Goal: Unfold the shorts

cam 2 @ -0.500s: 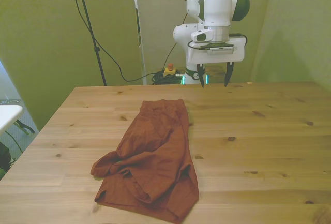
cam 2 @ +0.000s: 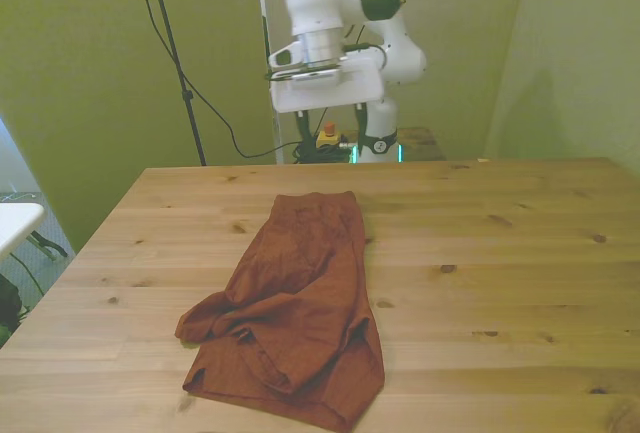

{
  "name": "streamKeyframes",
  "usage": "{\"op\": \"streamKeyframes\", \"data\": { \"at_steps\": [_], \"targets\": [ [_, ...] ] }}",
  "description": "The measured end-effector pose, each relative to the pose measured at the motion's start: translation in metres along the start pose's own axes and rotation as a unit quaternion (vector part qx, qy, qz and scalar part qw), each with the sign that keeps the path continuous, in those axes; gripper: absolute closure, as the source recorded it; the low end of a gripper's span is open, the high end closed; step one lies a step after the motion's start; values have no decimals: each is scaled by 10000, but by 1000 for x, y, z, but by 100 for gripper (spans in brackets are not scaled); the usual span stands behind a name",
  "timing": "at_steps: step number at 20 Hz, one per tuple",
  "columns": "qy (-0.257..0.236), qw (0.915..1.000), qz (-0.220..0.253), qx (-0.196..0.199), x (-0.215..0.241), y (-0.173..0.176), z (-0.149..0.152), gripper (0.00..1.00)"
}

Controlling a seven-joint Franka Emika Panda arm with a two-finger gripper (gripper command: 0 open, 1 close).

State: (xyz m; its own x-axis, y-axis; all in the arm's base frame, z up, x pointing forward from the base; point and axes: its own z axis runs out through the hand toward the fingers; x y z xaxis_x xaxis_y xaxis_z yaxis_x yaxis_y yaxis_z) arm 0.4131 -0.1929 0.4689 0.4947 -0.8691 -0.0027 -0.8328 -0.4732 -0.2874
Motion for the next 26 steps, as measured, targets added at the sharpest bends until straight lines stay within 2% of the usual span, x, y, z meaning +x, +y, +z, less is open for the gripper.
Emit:
{"op": "streamKeyframes", "data": {
  "at_steps": [4,7,10,15,16,26],
  "targets": [
    [-572,9972,340,356,72,27,15,0],
    [-890,9943,490,308,107,42,37,0],
    [-1020,9930,573,187,122,47,53,0],
    [-1132,9909,713,172,133,65,58,0],
    [-1168,9904,716,187,134,68,61,100],
    [-1412,9889,409,213,124,55,88,100]
  ]
}}
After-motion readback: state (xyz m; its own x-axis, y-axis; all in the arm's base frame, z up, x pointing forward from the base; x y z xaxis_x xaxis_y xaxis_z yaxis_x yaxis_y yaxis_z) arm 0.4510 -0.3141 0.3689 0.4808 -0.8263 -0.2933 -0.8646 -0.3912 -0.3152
